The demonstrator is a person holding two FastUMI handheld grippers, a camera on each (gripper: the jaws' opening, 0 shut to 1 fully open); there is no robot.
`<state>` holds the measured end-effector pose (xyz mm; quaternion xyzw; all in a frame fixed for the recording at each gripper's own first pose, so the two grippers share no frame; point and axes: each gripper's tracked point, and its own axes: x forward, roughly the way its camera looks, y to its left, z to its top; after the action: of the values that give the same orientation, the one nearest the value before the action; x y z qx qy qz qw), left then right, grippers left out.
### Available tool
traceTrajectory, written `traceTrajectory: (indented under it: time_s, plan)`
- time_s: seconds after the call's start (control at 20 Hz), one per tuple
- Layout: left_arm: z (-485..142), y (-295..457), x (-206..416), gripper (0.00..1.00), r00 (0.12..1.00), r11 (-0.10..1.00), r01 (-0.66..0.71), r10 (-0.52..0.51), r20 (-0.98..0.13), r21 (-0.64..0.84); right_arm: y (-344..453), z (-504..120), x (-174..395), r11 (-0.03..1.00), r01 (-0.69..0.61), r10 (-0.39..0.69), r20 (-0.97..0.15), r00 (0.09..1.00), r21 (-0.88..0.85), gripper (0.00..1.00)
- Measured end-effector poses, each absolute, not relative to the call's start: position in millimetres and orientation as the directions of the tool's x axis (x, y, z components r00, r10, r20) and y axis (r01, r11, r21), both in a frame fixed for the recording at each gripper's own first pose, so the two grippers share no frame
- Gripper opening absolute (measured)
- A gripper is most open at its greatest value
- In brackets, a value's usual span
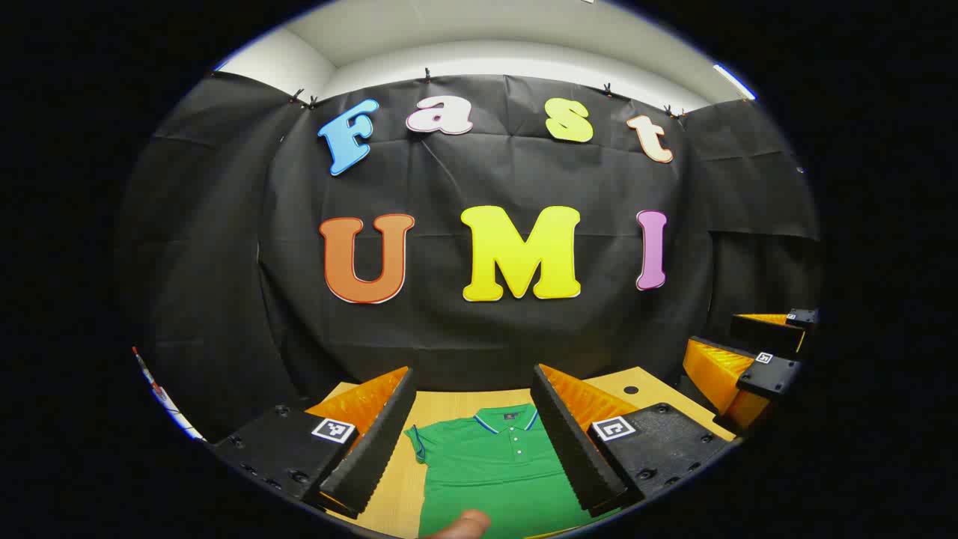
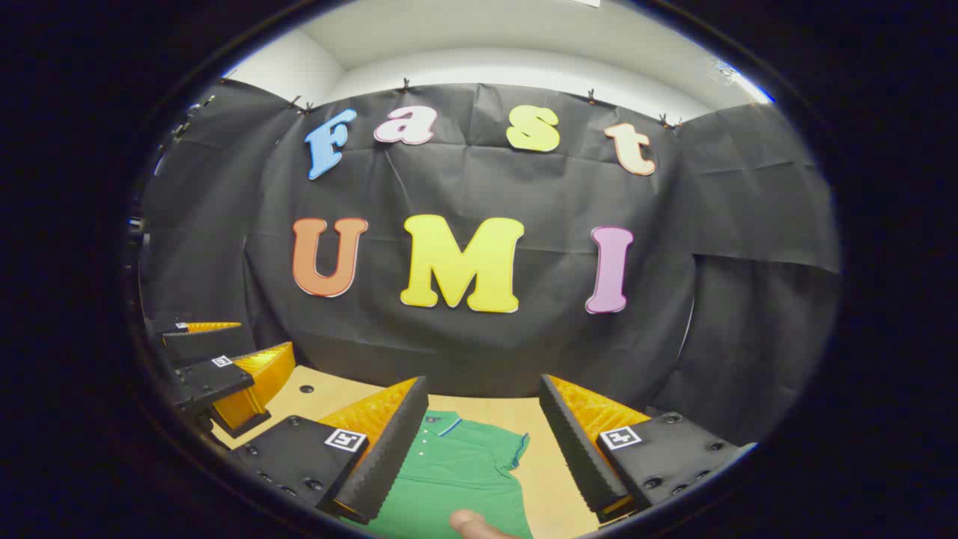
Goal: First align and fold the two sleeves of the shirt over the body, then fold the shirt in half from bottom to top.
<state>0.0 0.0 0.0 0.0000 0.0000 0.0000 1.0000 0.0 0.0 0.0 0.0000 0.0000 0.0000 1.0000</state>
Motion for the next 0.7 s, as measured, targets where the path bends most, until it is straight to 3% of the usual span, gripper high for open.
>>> traceTrajectory:
  time_s: [0.1, 0.15, 0.7]
  plan:
    - [-0.4, -10.1, 1.0, 0.99, 1.0, 1.0, 0.01, -0.01, -0.001, 0.003, -12.6, -1.3, 2.4, 1.0, 0.014, -0.014, -0.007, 1.0, 0.016, 0.97]
    - [0.9, -14.8, 2.7, 0.99, 1.0, 1.0, 0.014, -0.014, 0.003, 0.003, -17.5, -1.5, 4.1, 1.0, 0.015, -0.015, -0.008, 1.0, 0.02, 0.94]
    - [-7.9, -29.8, 16.7, 0.99, 1.0, 1.0, -0.011, 0.011, -0.027, 0.009, -48.3, -8.0, 25.9, 0.999, 0.022, -0.021, -0.025, 0.999, 0.025, 0.97]
